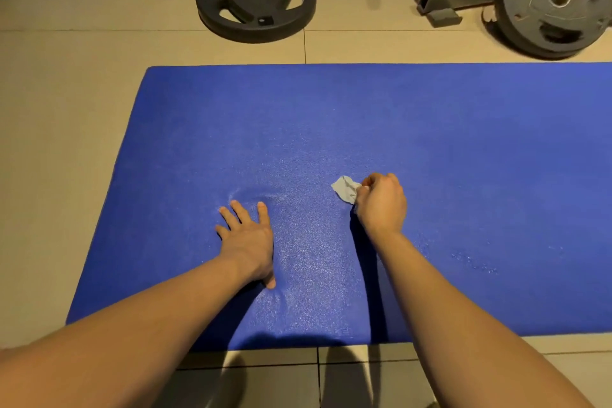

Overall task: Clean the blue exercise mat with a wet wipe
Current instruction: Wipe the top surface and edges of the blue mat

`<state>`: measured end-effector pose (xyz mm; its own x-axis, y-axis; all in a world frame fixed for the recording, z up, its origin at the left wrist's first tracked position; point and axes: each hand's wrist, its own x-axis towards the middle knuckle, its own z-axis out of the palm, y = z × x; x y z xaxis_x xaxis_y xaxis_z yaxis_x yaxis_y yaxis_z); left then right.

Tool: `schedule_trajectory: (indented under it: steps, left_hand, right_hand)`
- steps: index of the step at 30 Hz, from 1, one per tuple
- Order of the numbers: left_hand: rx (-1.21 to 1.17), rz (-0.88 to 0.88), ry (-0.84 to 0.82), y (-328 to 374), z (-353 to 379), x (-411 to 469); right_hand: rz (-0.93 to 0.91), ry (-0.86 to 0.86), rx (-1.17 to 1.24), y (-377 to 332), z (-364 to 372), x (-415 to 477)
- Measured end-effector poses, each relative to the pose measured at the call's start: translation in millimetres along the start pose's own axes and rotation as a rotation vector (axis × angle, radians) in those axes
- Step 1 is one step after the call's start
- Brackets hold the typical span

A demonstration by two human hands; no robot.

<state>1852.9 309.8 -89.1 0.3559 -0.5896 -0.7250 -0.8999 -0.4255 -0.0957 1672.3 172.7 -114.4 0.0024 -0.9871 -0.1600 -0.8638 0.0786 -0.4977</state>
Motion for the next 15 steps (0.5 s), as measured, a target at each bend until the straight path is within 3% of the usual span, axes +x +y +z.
schedule_trajectory:
  steps: [5, 10, 15]
  left_hand:
    - [0.005, -0.002, 0.004, 1, 0, 1]
    - [-0.005, -0.012, 0.007, 1, 2, 3]
    - [0.013, -0.002, 0.032, -2, 0, 0]
  right_hand:
    - [-0.182, 0.009, 0.018, -20, 15, -20]
    - [-0.421, -0.046, -0.315, -25, 41, -41]
    - [-0.419, -0.036, -0.446, -20, 40, -30]
